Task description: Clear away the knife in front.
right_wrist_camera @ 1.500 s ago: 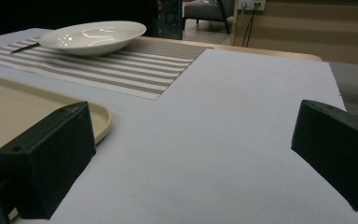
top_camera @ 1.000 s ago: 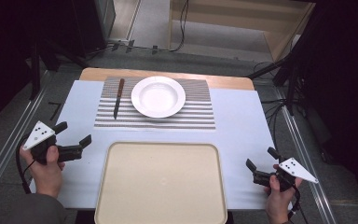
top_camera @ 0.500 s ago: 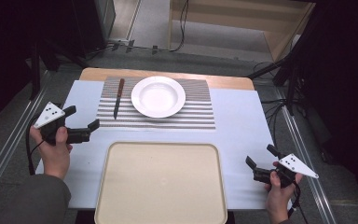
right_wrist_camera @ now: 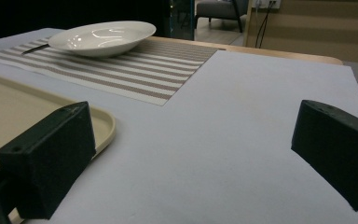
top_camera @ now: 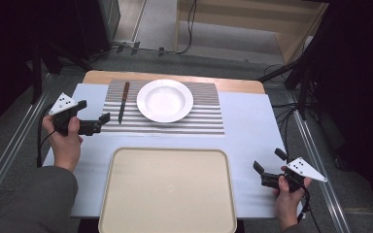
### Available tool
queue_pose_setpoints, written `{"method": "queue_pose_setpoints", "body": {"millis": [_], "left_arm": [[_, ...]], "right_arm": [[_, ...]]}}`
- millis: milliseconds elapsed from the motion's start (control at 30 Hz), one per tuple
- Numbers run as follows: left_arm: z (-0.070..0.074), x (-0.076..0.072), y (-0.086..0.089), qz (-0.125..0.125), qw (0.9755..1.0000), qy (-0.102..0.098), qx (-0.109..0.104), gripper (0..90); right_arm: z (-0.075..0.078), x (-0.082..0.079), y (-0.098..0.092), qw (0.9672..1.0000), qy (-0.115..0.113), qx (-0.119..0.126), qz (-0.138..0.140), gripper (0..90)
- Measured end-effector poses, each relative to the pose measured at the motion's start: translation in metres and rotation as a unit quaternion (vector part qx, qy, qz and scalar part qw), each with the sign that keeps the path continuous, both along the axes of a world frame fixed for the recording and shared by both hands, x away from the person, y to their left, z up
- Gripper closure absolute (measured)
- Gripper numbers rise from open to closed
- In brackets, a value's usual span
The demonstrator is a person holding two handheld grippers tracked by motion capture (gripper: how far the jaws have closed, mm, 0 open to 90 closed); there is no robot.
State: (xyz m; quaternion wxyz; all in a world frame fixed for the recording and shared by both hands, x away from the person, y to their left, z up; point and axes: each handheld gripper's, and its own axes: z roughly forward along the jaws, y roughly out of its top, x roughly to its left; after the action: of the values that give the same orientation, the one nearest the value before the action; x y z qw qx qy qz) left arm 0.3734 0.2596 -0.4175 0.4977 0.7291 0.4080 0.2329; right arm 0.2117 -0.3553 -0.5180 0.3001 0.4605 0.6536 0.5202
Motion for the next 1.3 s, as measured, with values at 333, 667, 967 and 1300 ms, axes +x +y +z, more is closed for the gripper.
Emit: {"method": "queue_pose_setpoints", "body": {"millis": [333, 667, 967, 1300], "left_arm": [[-0.006, 0.04, -0.007, 0.03, 0.9984, 0.047, 0.0, 2.6], [-0.014, 0.085, -0.023, 0.056, 0.9892, 0.133, 0.028, 23.5], [-0.023, 0.118, -0.042, 0.067, 0.9786, 0.184, 0.062, 40.6], [-0.037, 0.151, -0.049, 0.085, 0.9666, 0.229, 0.078, 54.9]], "right_arm": [[-0.001, -0.001, 0.002, 1.0, -0.001, -0.004, 0.004, 0.0], [-0.001, -0.001, 0.002, 1.0, -0.003, -0.005, 0.007, 0.0], [-0.001, 0.0, 0.003, 0.9999, -0.003, -0.009, 0.009, 0.0], [-0.002, 0.001, 0.004, 0.9999, -0.004, -0.012, 0.009, 0.0]]}}
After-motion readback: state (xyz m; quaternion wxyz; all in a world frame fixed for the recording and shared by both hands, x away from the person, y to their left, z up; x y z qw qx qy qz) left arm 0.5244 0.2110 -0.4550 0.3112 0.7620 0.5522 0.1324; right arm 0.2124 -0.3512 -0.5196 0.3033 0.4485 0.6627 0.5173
